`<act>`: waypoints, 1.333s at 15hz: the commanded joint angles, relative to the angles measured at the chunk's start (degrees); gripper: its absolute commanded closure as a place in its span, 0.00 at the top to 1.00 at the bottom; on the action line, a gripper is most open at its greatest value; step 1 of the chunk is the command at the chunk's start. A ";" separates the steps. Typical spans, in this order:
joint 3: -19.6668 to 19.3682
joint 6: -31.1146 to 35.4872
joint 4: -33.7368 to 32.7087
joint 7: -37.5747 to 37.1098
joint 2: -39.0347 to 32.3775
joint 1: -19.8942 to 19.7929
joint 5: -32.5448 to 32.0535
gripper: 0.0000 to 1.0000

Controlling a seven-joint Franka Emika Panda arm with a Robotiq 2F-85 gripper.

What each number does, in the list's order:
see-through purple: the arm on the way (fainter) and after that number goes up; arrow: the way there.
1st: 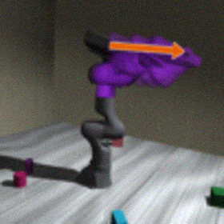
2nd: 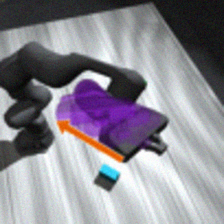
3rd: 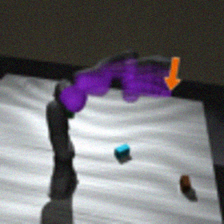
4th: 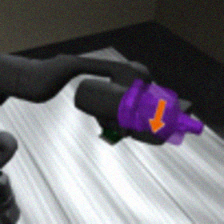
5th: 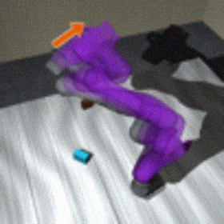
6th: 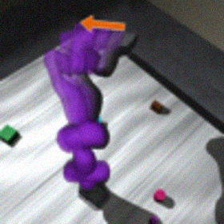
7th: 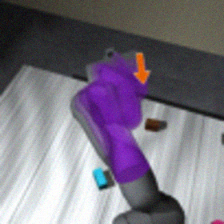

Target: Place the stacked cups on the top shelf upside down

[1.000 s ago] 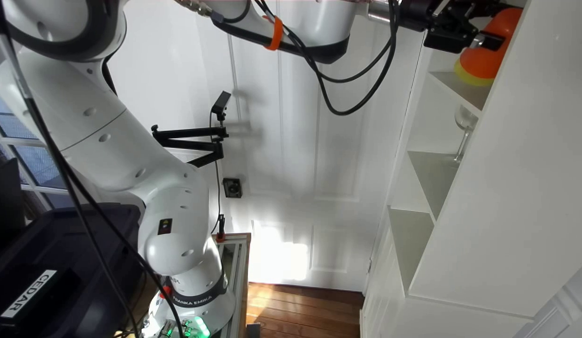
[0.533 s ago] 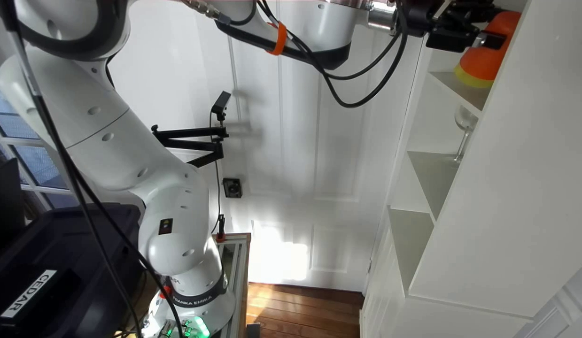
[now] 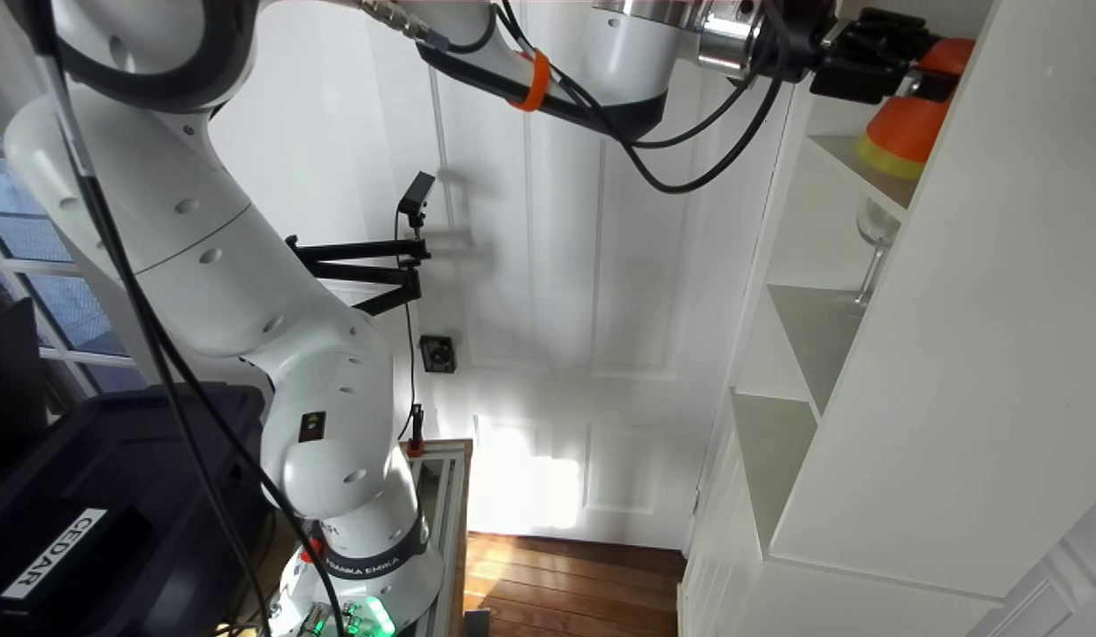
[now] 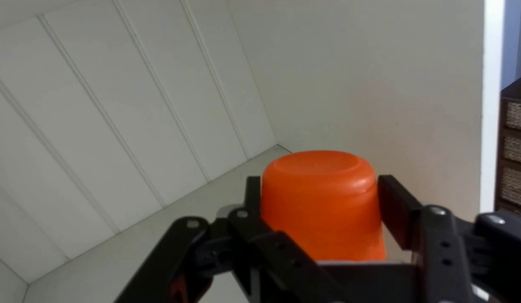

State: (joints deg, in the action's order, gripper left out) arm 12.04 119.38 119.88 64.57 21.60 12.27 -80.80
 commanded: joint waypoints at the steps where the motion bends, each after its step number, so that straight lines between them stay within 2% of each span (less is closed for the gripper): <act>1: -0.41 1.26 0.35 3.07 0.04 0.49 -1.99 0.44; 14: -0.32 1.04 1.77 7.70 -0.23 0.67 -2.87 0.44; 15: -0.31 0.99 1.92 7.75 -0.23 0.68 -3.01 0.48; 16: -0.25 0.89 1.96 7.56 -0.28 0.64 -3.39 0.92; 20: -0.24 0.71 2.23 7.56 -0.36 0.62 -3.60 1.00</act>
State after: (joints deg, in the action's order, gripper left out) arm 12.04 119.60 121.44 71.31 21.16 12.65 -82.50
